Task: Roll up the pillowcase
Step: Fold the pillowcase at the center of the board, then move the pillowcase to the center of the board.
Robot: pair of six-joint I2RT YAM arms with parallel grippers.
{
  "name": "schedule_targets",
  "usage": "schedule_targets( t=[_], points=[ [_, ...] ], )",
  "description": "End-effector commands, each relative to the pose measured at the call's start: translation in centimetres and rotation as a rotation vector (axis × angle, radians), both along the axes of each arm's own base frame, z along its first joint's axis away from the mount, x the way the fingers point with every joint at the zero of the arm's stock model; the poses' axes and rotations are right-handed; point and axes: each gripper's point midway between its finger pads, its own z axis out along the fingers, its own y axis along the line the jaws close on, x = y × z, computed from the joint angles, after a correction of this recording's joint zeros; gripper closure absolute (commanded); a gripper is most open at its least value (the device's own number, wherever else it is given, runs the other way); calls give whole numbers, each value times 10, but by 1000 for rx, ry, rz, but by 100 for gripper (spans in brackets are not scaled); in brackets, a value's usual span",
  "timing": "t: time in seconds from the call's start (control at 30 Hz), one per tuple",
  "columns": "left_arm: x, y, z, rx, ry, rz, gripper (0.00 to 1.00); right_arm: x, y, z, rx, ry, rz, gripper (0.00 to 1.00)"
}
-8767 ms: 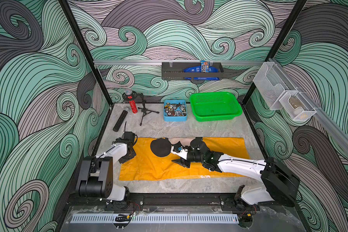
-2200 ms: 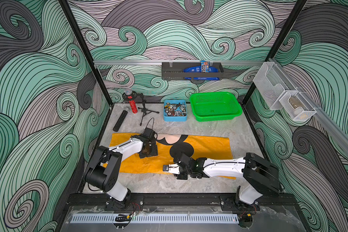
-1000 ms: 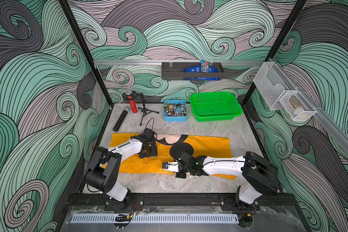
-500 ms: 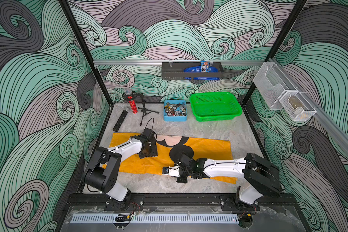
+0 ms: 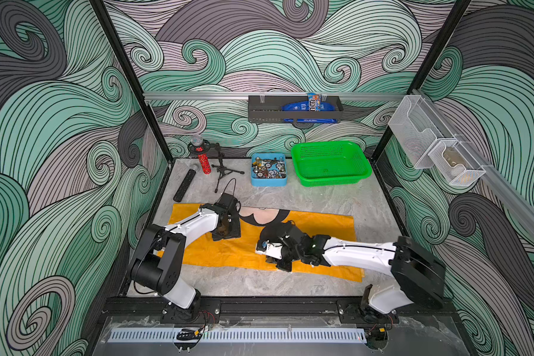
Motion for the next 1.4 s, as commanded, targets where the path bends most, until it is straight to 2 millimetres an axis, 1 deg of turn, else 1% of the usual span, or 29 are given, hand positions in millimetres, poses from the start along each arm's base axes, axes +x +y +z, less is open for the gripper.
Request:
schedule_targets(
  t=[0.0,0.03,0.1,0.17,0.23,0.3,0.37,0.4,0.53,0.63,0.7,0.77,0.87,0.93,0.97,1.07,1.13,1.2,1.27,1.37],
  points=[
    [6,-19,23,-52,-28,-33,31,16,-31,4,21,30,-162,79],
    [7,-30,27,-78,-42,-54,31,22,-40,3,17,25,-205,79],
    [9,-54,32,-141,-69,-113,31,35,-61,-6,-24,0,-278,78],
    [8,-68,28,-191,-63,-127,32,47,-75,-14,-58,-17,-321,77],
    [5,-76,19,-203,-44,-140,32,54,-87,-24,-114,-50,-330,77],
    [0,-78,8,-196,-31,-151,32,61,-103,-42,-186,-55,-347,76],
    [-7,-71,-4,-174,-11,-143,32,66,-115,-54,-225,-38,-364,75],
    [-11,-68,-9,-164,-2,-138,32,69,-118,-57,-232,-32,-374,74],
    [-23,-55,-22,-123,24,-121,32,83,-128,-57,-238,-32,-417,65],
    [-27,-44,-29,-68,38,-105,32,93,-143,-55,-234,-22,-482,58],
    [-31,-32,-35,-19,60,-84,32,102,-153,-47,-190,-4,-566,52],
    [-34,-19,-38,13,71,-56,32,114,-167,-32,-113,29,-691,47],
    [-33,2,-37,46,65,-3,31,134,-193,-11,-41,41,-918,40],
    [-33,15,-36,63,62,29,31,142,-203,3,25,68,-1027,39],
    [-32,18,-35,51,58,45,31,144,-207,9,66,96,-1089,38],
    [-25,22,-29,59,43,59,31,139,-215,14,131,209,-1251,37],
    [-17,30,-23,68,20,83,31,129,-223,9,137,297,-1369,36],
    [-9,39,-14,64,-2,111,30,113,-231,0,100,361,-1445,32],
    [1,34,-1,47,-38,78,30,95,-246,-10,40,394,-1525,33],
    [10,20,15,-17,-73,37,29,74,-259,-24,6,429,-1579,39]
  ],
)
